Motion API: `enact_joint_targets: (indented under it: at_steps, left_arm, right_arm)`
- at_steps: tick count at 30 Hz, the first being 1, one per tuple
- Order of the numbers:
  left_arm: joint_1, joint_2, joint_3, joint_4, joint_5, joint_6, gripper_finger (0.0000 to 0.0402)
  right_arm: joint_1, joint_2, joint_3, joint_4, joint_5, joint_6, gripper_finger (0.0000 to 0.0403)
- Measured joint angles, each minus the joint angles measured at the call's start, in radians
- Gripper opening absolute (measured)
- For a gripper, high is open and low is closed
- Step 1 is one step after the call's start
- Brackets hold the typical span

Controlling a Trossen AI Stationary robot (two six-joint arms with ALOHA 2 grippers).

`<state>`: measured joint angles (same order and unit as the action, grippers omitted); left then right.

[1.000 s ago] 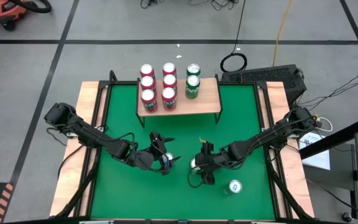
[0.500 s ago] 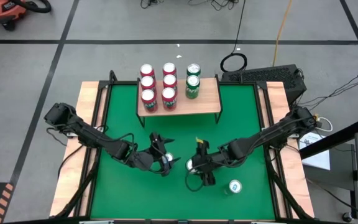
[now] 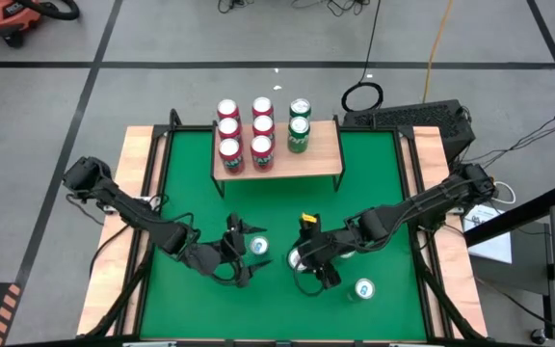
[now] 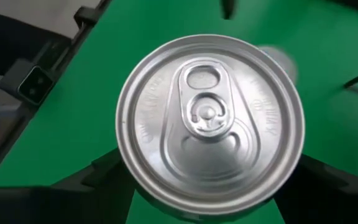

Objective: Place canned beverage on shelf
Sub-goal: Put the green soda can on the shelf aligned with the other green soda cans

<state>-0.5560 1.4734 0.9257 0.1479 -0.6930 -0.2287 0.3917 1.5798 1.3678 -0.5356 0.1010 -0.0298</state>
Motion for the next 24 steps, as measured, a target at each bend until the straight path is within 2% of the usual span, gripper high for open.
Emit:
enact_joint_targets:
  at_steps: [10,15,24]
  left_arm:
    - [-0.09,-0.045,0.0,-0.022,-0.008,0.002,0.0386]
    - [-0.092,-0.014,0.0,0.041,-0.006,0.001,0.0386]
    - [-0.087,0.042,0.0,0.14,-0.005,0.027,0.0386]
  right_arm:
    - [-0.02,-0.042,0.0,0.099,-0.001,-0.148,0.0293]
    - [-0.02,-0.044,0.0,0.203,-0.033,-0.24,0.0293]
    - [-0.023,-0.045,0.0,0.292,-0.078,-0.305,0.0293]
